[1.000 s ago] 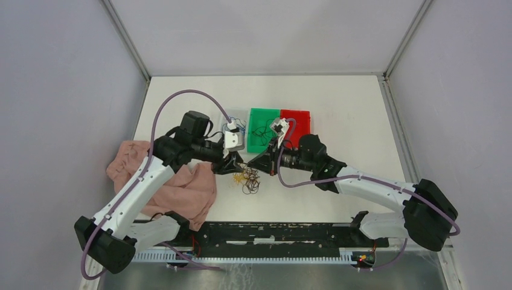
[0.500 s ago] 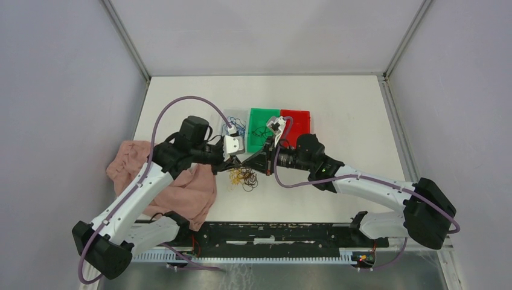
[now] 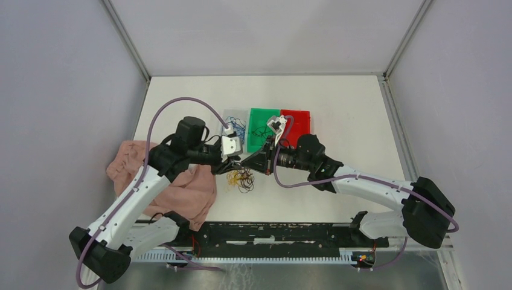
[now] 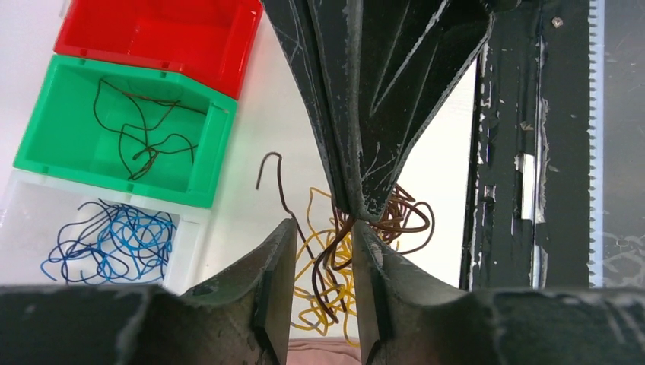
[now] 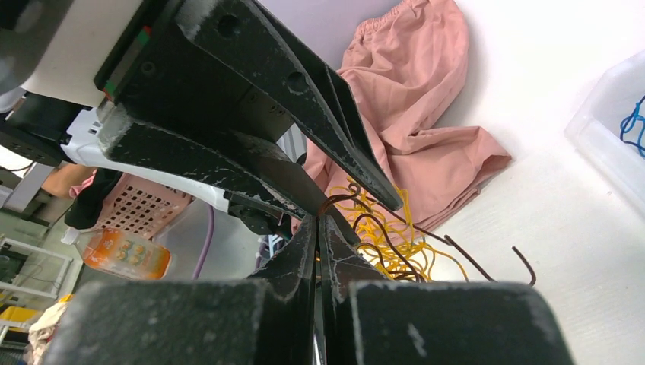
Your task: Untangle the cables
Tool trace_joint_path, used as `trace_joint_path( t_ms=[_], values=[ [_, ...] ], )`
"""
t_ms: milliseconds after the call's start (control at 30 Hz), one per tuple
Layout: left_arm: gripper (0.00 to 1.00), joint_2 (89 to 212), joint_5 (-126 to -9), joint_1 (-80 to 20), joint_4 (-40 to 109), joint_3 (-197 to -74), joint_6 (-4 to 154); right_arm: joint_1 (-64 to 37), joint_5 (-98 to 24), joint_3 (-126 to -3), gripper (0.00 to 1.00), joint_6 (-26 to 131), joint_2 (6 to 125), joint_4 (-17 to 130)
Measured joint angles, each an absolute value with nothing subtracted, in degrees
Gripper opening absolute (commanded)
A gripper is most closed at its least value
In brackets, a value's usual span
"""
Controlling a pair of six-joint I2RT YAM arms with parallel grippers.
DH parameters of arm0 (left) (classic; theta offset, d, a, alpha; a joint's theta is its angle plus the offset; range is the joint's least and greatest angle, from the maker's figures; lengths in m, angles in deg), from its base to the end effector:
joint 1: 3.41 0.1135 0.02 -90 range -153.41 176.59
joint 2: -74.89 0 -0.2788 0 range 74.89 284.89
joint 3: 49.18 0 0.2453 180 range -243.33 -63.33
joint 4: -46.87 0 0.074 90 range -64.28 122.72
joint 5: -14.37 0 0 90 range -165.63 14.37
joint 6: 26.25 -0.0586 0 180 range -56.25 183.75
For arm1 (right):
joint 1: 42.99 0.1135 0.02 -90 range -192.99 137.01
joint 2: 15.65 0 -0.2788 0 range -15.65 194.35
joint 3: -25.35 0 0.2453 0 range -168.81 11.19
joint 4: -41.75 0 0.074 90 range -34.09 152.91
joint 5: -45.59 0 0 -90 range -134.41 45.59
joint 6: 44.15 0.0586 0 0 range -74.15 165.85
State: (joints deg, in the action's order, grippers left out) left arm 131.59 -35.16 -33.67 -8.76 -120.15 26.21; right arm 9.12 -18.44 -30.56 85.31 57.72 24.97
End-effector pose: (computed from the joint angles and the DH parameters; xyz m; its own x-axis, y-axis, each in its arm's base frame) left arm 0.1481 -0.1304 0.3286 0.0374 0.5148 -0.8565 0.9854 0.1235 0.1173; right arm 0.1645 0.2532 0.3055 -0.6275 0.1241 -0.7687 -0.7508 0.1654 0.6395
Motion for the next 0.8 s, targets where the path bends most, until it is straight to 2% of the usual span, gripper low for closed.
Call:
trace_joint_path(
  t_ms=[133, 233, 300, 400, 567, 800],
  values=[
    [0.3, 129.5, -35.18, -33.67, -5.43, -118.88, 26.67, 9.12, -18.33, -30.56, 0.07, 86.25, 58.15, 23.85],
    [0.2, 126.09, -36.19, -33.85, -1.28, -115.73, 27.46, 9.1, -18.41, -30.56, 0.2, 87.08, 58.24, 22.91],
    [0.11, 124.1, -37.06, -34.07, 1.23, -113.72, 28.29, 9.1, -18.44, -30.56, 0.32, 87.95, 58.26, 22.17],
    [0.05, 122.37, -38.62, -34.11, 4.4, -111.93, 29.3, 9.12, -18.5, -30.0, 0.41, 89.61, 58.46, 19.66],
    [0.03, 121.69, -39.49, -34.11, 7.26, -111.58, 30.52, 9.1, -18.52, -27.33, 0.5, 92.74, 59.9, 14.04],
    [0.03, 121.63, -39.05, -34.11, 8.23, -111.58, 32.64, 7.73, -18.52, -22.24, 0.54, 96.08, 59.97, 8.73]
  ],
)
